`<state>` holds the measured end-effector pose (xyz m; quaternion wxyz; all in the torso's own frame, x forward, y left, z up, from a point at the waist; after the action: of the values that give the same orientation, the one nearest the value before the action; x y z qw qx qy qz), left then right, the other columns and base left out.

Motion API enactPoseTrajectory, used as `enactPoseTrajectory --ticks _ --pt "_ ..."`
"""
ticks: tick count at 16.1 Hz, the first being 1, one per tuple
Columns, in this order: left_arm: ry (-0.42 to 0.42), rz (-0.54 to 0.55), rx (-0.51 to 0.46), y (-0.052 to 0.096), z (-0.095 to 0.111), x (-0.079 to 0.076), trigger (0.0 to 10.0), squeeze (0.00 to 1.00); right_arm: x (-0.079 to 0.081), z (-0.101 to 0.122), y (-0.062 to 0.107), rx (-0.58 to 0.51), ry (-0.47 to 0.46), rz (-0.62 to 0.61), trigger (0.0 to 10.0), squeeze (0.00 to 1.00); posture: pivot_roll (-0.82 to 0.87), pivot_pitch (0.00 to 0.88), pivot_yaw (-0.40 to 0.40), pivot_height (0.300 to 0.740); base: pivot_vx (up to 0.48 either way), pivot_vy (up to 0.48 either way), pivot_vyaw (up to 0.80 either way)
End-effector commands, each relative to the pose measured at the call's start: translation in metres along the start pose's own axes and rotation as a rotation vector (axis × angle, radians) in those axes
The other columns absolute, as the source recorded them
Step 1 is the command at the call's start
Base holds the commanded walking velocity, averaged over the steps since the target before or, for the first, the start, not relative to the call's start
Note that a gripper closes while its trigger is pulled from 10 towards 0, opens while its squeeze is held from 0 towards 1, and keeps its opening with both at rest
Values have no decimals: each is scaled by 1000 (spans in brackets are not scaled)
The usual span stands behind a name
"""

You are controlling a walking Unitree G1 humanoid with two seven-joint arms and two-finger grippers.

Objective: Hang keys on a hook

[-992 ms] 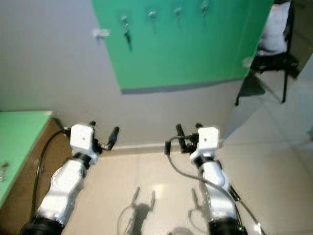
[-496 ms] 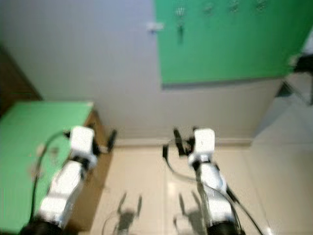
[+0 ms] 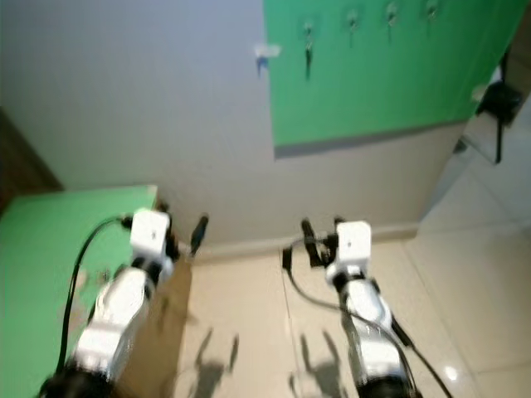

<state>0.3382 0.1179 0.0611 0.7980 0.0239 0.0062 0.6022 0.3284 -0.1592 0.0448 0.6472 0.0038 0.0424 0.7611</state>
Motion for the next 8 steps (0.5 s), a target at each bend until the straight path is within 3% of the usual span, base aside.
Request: enactPoseTrajectory --ticks 1,5,7,8 --pt "-31 22 14 0 -1 10 10000 0 12 4 -5 -13 -11 31 10000 0 -228 0 115 740 480 0 0" --pt "-44 11 20 -2 -1 4 10000 0 13 4 -5 -11 -12 38 10000 0 -228 0 118 740 480 0 0" --pt "-68 20 40 -2 -4 3 10000 0 14 4 -5 -11 -19 43 10000 0 -227 0 118 740 0 0 0" --pt "-64 19 48 -2 -6 2 10000 0 14 4 -4 -12 -35 43 10000 0 -227 0 118 740 0 0 744"
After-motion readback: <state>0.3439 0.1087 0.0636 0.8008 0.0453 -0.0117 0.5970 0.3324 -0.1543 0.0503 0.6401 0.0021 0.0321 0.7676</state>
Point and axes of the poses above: a point about 5 cm out from each wrist's last joint towards the gripper, its own y axis pointing back from the gripper into the wrist, its own z axis along the axis of the wrist's last joint, x = y × z, the point moved 6 cm from there along -y, pointing out of the wrist towards the gripper, and after that the axes turned 5 degrees about y, right-handed, at the moved point
